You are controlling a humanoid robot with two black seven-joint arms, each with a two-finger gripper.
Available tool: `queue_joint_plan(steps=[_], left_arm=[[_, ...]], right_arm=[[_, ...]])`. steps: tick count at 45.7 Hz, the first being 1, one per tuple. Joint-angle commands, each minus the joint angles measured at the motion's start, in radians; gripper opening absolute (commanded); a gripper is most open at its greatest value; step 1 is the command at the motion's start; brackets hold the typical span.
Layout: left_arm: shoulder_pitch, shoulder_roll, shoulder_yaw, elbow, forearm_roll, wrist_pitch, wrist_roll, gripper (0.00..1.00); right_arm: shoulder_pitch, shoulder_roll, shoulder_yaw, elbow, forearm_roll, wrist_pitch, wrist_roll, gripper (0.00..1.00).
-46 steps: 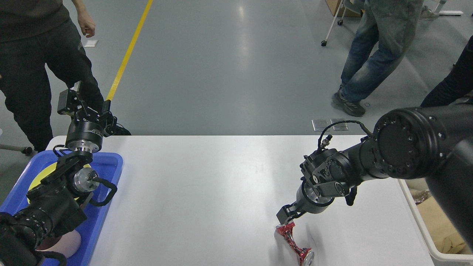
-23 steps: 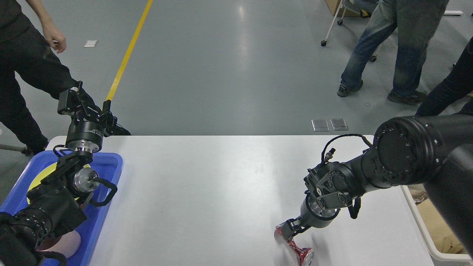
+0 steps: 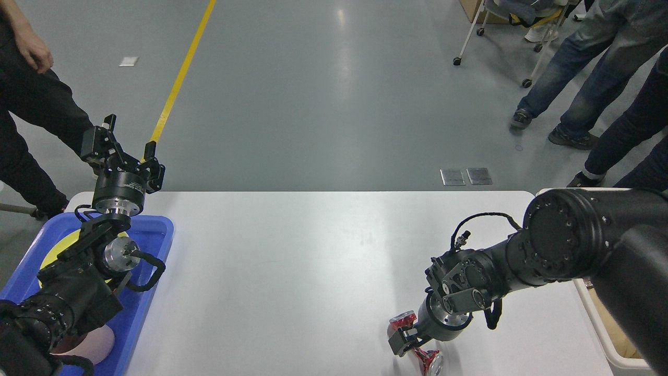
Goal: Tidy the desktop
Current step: 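Lower the right gripper onto the crushed red can and grasp it, then lift the red can and drop it into the white bin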
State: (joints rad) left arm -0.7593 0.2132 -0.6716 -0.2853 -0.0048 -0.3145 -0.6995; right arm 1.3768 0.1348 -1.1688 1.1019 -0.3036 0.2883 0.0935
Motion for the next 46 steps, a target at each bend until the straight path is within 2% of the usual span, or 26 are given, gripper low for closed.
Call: queue_joint_plan(steps=[1,4,8,11,17,34,46], left_arm=[[0.0,0.0,0.001,0.0,0.0,0.0,0.0,0.96],[0.0,-0.002,0.0,0.0,0.0,0.0,0.0,0.96],[0.0,0.0,0.0,0.0,0.0,0.0,0.0,0.96],[0.0,0.0,0.0,0.0,0.0,0.0,0.0,0.96],[0.0,0.0,0.0,0.0,0.0,0.0,0.0,0.96],[0.0,0.0,0.001,0.0,0.0,0.0,0.0,0.96],[0.0,-0.002,0.0,0.0,0.0,0.0,0.0,0.96]], right_arm=[[-0.022,0.002,0.001,-0.022,0.0,-0.006,0.0,0.98],[-0.028,0.002,0.0,-0.024,0.0,-0.014,0.0,0.89],[-0.031,0.002,0.0,-0.024,0.0,-0.024,0.0,0.63],[-0.031,-0.001,-0.002,-0.025,0.0,-0.031,0.0,0.35],[-0.03,-0.003,-0.011,-0.027,0.0,-0.031,0.002,0.02],[0.004,-0.029,-0.014,-0.031,-0.077,-0.031,0.0,0.0],[0.217,-0.191,0.034,-0.013,-0.074,-0.027,0.006,0.0]])
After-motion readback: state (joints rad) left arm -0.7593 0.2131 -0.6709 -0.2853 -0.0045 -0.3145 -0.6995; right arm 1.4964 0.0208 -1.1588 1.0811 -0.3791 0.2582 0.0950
